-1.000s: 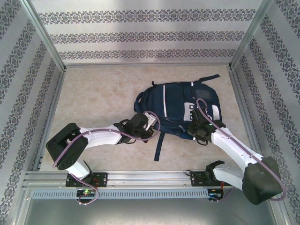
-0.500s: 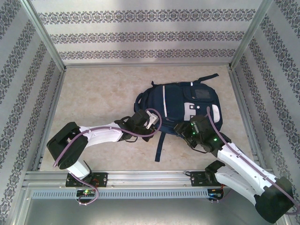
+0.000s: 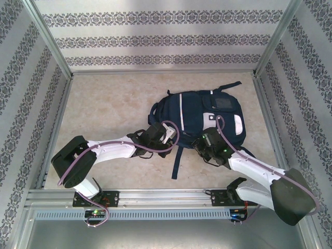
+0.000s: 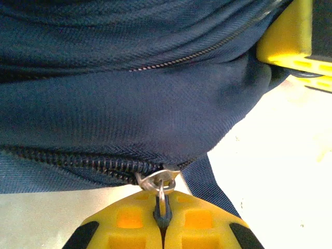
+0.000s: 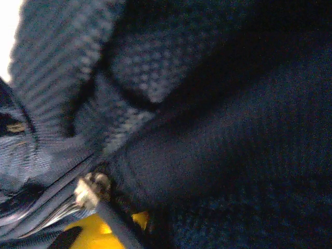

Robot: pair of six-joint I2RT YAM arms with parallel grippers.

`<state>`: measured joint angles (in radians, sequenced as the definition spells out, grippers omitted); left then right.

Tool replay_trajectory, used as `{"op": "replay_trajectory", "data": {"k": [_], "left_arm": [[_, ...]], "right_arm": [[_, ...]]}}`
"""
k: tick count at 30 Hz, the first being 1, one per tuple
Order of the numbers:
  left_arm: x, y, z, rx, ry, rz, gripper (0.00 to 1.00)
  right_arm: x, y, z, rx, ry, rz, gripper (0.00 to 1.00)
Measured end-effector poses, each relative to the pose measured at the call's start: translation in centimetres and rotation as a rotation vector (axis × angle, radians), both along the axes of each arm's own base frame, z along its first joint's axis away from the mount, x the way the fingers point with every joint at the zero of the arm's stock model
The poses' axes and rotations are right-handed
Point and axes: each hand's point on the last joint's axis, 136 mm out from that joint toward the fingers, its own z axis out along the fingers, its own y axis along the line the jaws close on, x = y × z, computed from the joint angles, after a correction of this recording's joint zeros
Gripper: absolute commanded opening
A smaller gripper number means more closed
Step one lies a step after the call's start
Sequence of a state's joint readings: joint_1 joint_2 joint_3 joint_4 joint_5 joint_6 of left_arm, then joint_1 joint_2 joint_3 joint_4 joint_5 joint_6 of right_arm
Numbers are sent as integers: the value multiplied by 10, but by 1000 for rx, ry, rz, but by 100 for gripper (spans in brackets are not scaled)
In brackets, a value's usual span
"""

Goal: Pack the student bag

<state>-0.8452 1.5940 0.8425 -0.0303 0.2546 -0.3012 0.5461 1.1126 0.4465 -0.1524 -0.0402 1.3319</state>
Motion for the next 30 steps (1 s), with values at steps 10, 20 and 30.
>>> {"op": "replay_trajectory", "data": {"k": [10, 20, 30], "left_arm": [[-1, -4, 3, -7, -4, -3, 0], [7, -14, 12, -19, -3, 5, 0], [7, -18, 14, -34, 19, 14, 0]], "right_arm": [[33, -9, 0, -180, 3, 231, 0], [52, -28, 15, -149, -58, 226, 47], [12, -10, 42, 165, -200, 9, 81]]}}
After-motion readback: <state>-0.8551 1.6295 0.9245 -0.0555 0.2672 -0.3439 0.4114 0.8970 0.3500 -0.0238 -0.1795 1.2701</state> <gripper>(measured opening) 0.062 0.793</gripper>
